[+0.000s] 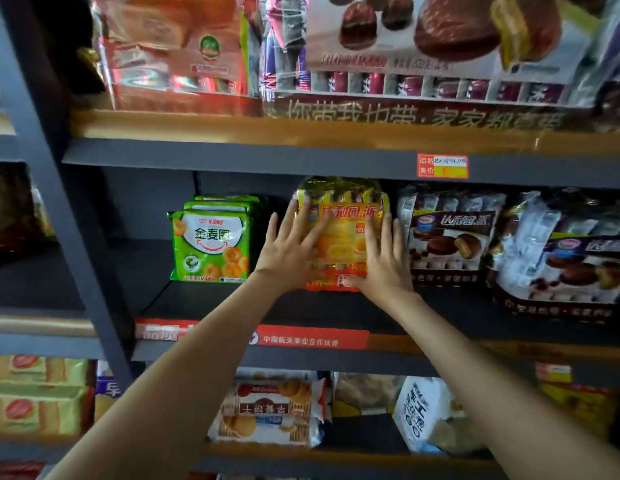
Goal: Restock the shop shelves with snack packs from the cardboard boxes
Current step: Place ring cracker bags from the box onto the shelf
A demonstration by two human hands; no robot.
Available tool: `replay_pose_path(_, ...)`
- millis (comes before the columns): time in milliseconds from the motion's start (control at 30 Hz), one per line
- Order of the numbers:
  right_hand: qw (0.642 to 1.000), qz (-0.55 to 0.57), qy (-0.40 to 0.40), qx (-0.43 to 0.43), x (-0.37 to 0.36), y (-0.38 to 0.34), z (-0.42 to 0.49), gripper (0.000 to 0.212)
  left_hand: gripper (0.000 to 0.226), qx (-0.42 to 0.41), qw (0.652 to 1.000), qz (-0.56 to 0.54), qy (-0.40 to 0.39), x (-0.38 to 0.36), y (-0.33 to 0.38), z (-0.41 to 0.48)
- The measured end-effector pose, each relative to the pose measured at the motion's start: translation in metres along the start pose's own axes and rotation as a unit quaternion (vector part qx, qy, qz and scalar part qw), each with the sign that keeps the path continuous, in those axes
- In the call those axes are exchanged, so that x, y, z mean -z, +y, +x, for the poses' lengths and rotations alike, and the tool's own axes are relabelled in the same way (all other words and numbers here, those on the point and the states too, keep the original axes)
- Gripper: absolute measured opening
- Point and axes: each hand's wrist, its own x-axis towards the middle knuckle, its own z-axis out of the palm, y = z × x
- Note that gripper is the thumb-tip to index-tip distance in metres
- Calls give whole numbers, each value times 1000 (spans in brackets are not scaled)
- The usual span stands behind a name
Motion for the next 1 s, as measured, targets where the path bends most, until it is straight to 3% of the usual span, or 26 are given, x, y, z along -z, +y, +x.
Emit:
replay_pose_path(67,1000,-16,11,-2,-3,-2,1,124,116,-26,998,55,-10,-8,-11,-1)
replay_pose_path(167,1000,-26,11,-2,-8,-17,3,118,114,-2,994,101,-43,-12,-12,4)
replay_pose_path(300,998,-50,9,-34,-13,-30,6,114,105,12,998,63,-1,-24,-3,8)
replay_pose_path(467,996,-35,-29,-72,-3,-30,2,112,103,8,999,46,-6,-27,3,7)
replay_pose_path(600,994,3,-64,-89,8,-42,-15,107,91,9,999,-28,-38,-13,6,-5)
replay_pose_path(700,994,-5,-68,-91,17,-56,-35,89,75,19,993,-99,-66,2,9,-23)
replay_pose_path(833,995,61,10,-78,28,-85,-69,60,61,67,980,-161,-90,27,11,-63)
replay_pose_path(1000,972,205,114,-9,25,-132,-130,39,40,152,941,-299,47,66,6,-148)
